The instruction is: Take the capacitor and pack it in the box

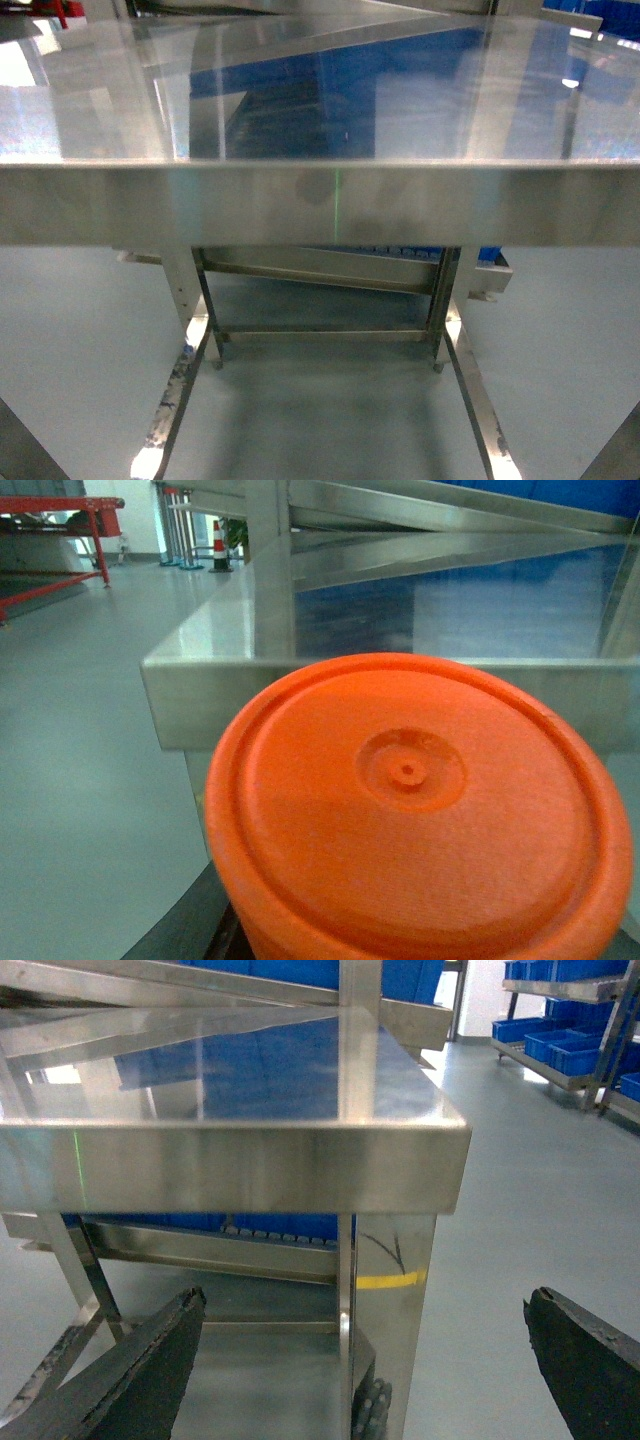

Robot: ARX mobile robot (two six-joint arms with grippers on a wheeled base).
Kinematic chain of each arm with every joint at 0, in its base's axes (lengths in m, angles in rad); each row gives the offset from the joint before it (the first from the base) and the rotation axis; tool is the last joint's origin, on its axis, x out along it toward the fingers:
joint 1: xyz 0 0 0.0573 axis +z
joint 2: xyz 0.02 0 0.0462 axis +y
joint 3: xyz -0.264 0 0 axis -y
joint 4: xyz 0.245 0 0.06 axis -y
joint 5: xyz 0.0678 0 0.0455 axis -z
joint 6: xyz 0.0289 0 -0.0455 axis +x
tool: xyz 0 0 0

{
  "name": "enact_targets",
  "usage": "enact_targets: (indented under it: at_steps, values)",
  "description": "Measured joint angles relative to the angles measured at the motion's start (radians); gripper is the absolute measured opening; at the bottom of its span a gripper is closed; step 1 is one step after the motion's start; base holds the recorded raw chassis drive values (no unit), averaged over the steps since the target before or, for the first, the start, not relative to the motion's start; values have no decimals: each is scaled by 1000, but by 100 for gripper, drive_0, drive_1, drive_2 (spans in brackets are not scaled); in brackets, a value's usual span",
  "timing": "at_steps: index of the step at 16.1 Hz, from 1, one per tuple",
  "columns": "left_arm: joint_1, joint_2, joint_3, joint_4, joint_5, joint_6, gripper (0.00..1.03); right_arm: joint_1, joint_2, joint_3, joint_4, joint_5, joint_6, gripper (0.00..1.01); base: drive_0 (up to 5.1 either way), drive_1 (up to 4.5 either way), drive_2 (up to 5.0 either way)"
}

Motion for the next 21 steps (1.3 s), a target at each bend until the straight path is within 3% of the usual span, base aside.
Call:
enact_targets:
  at_steps: [21]
  values:
    - [0, 0, 0, 0, 0, 0, 44, 0, 0, 0, 0, 0, 0, 98, 0, 0, 0]
